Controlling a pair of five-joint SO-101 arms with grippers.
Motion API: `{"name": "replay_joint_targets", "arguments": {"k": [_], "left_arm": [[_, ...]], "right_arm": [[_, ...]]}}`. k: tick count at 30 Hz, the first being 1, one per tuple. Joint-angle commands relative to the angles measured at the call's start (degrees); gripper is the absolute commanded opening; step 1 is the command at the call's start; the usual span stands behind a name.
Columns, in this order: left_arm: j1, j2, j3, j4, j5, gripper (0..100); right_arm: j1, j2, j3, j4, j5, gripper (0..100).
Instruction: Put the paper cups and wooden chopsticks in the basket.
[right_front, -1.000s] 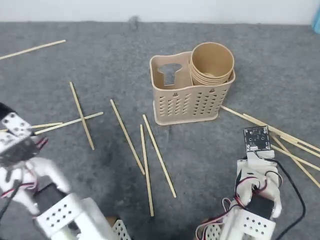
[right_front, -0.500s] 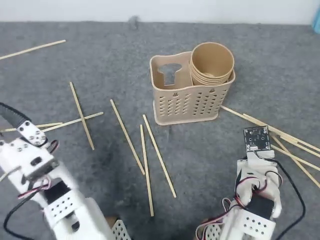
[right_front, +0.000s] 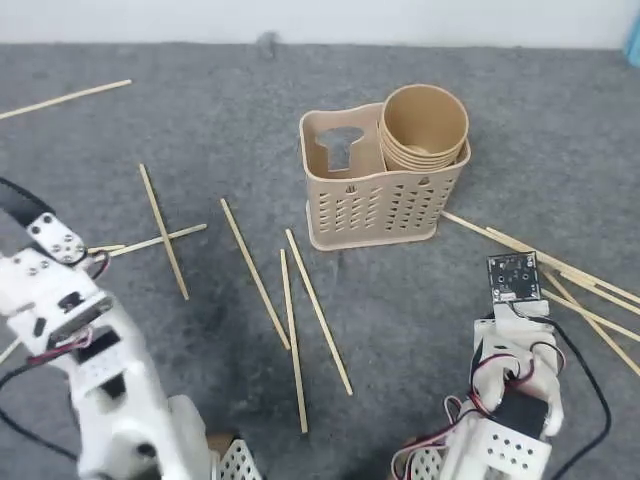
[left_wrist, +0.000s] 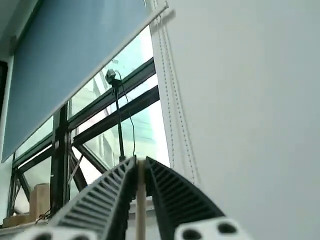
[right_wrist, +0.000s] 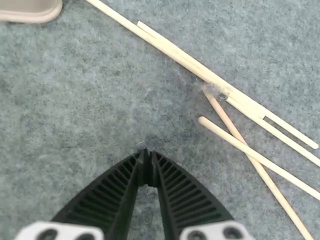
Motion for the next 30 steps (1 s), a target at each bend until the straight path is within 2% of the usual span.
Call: {"name": "replay_joint_targets", "arguments": {"k": [1, 6, 14, 19, 22, 26, 30], "left_arm": [[1.0, 13.1, -6.6, -13.3, -0.6, 1], [1.2, 32.9, -20.2, -22.3, -0.4, 1], [3.8, 62.2, -52.6, -22.3, -0.1, 1], [4.7, 79.4, -74.9, -21.4, 5.5, 1], [5.3, 87.7, -87.7, -14.6, 6.3, 1], [5.5, 96.8, -107.6, 4.7, 7.4, 1], [5.6, 106.2, -129.0, 22.1, 14.3, 1]], "right_arm": [[-0.1, 0.2, 1.1, 0.5, 0.9, 0.9], [-0.1, 0.2, 1.1, 0.5, 0.9, 0.9], [-0.1, 0.2, 1.1, 0.5, 0.9, 0.9], [-0.2, 0.2, 1.1, 0.5, 0.9, 0.9], [-0.2, 0.2, 1.1, 0.5, 0.9, 0.9], [-0.3, 0.2, 1.1, 0.5, 0.9, 0.9], [-0.4, 0.2, 1.1, 0.5, 0.9, 0.9]]}}
